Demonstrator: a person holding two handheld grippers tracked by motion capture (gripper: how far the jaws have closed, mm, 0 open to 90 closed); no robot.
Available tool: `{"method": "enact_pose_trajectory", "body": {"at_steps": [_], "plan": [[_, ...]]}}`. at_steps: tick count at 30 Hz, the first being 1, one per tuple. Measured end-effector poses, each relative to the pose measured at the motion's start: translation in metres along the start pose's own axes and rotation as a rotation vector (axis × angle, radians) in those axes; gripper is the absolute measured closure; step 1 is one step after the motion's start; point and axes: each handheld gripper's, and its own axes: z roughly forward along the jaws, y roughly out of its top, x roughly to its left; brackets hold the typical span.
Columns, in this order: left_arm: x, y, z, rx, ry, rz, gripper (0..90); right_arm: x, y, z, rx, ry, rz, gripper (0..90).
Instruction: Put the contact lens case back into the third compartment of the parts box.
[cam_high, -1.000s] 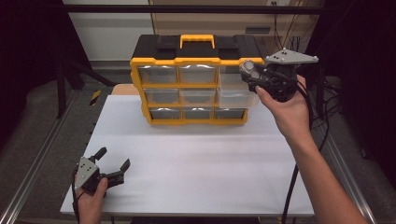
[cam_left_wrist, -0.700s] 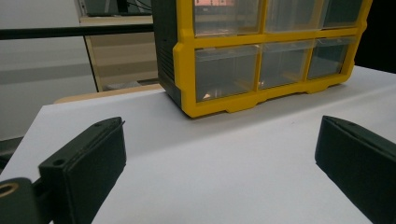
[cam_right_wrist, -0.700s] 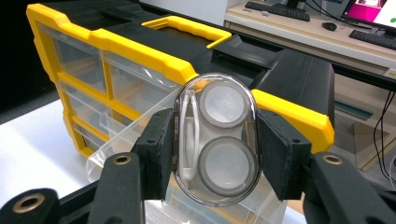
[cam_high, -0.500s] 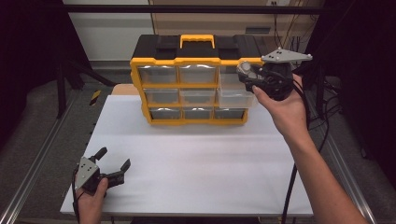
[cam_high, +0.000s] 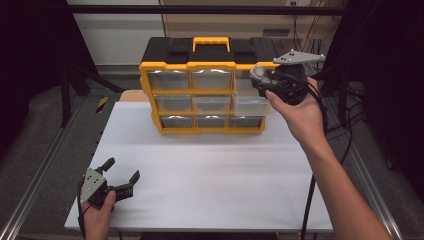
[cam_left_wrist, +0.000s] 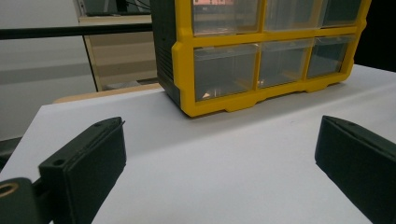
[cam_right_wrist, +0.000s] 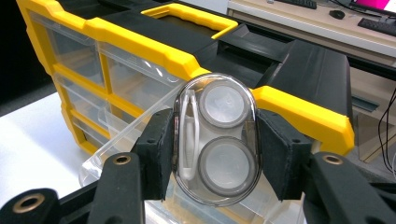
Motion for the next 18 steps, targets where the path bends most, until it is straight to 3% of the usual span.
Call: {"method": "enact_pose_trajectory", "body": {"at_steps": [5,7,18], "plan": [[-0.0001,0.0000,0.0001,0.000,-0.001,0.000,1.7,0.0009,0.0004,0.0031,0.020,0.005,-0.005,49.1],[-0.0001,0.0001,-0.0001,-0.001,0.000,0.000,1.7,0.0014,0.0003,0.0044,0.023,0.003,0.004,44.0],[-0.0002,0.0001,0.0001,-0.001,0.000,0.000,1.7,0.0014,0.0019,-0.0004,-0.018,-0.022,0.021,36.5]]}}
